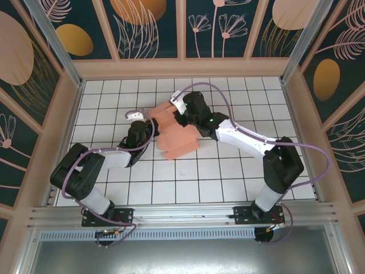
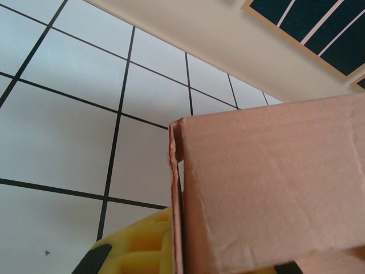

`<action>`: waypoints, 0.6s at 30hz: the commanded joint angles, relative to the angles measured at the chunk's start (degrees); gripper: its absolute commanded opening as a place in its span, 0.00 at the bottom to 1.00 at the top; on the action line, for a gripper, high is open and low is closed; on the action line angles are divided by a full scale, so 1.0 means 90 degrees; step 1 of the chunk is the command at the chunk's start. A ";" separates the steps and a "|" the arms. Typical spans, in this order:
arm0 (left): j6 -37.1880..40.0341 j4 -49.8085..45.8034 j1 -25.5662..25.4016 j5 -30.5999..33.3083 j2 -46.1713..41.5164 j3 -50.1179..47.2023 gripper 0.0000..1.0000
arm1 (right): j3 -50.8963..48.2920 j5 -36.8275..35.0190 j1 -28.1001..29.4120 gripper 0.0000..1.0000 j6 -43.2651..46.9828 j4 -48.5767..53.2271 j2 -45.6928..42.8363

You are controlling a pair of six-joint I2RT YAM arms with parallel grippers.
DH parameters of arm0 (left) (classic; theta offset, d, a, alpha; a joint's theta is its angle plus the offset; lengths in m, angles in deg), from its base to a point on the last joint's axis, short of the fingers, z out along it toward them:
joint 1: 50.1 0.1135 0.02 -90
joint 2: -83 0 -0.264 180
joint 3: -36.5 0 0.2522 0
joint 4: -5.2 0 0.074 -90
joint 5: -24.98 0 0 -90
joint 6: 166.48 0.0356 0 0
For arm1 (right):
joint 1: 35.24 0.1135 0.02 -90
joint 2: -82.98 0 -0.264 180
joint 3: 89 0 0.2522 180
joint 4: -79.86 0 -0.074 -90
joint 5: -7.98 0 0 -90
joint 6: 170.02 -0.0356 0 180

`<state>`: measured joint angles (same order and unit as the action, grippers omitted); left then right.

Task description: Fold the paper box

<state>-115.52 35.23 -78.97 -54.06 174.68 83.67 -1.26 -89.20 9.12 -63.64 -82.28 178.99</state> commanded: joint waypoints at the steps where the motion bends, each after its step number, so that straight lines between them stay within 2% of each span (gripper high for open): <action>1: -0.0008 0.0618 -0.0121 -0.0549 -0.0030 0.0204 0.00 | 0.0193 -0.0393 0.0136 0.21 -0.0061 -0.0294 0.0259; 6: 0.0003 0.0631 -0.0121 -0.0564 -0.0020 0.0203 0.00 | 0.0269 -0.0905 0.0140 0.19 -0.0117 -0.0407 0.0380; 13: -0.0005 0.0613 -0.0121 -0.0554 -0.0017 0.0201 0.00 | 0.0295 -0.0786 0.0138 0.11 -0.0151 -0.0354 0.0344; 15: -0.0010 0.0603 -0.0123 -0.0535 -0.0021 0.0194 0.00 | 0.0284 -0.0670 0.0140 0.15 -0.0141 -0.0283 0.0306; 18: -0.0061 0.0596 -0.0118 -0.0507 -0.0021 0.0181 0.00 | 0.0133 -0.0077 0.0102 0.24 -0.0095 -0.0243 0.0115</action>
<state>-115.74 35.19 -78.97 -54.32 174.92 83.67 -0.23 -94.34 9.97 -64.01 -84.03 180.71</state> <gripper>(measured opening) 0.056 0.217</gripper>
